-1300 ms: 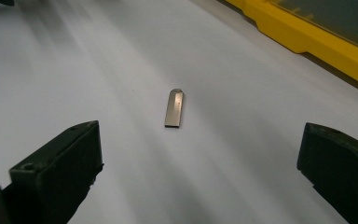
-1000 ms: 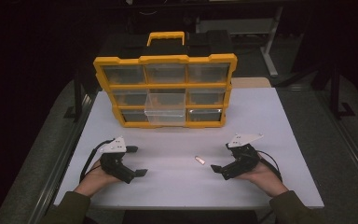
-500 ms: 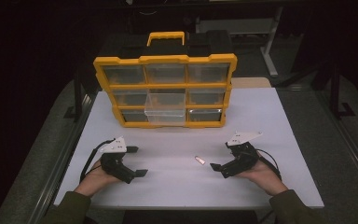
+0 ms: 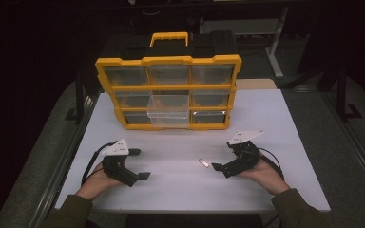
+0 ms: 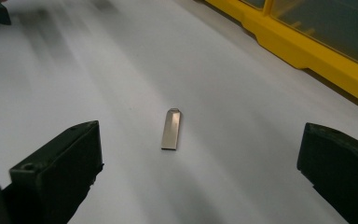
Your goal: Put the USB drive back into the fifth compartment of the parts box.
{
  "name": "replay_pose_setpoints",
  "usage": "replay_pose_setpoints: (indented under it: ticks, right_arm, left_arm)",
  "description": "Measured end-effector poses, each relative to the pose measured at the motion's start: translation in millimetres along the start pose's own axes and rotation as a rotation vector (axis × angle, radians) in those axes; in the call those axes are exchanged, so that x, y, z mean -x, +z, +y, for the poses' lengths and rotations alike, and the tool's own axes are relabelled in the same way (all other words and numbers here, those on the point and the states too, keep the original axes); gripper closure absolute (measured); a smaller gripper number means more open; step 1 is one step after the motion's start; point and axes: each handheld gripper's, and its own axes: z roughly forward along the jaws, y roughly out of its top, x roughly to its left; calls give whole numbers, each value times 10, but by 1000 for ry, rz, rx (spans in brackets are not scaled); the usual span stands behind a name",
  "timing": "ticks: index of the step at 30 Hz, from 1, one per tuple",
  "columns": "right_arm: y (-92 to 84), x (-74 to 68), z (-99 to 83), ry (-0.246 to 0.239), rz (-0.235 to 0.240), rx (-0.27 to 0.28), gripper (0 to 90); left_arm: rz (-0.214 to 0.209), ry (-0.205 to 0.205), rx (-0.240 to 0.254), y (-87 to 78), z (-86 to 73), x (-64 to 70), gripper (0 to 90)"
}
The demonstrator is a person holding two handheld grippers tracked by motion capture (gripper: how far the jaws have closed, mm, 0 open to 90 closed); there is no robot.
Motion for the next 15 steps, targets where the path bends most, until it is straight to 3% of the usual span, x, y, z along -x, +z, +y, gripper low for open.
replay_pose_setpoints:
  ticks: [15]
  right_arm:
    - [88,-17,114,-14,19,-4,0]
  left_arm:
    - [-1,1,-1,2,0,3,0]
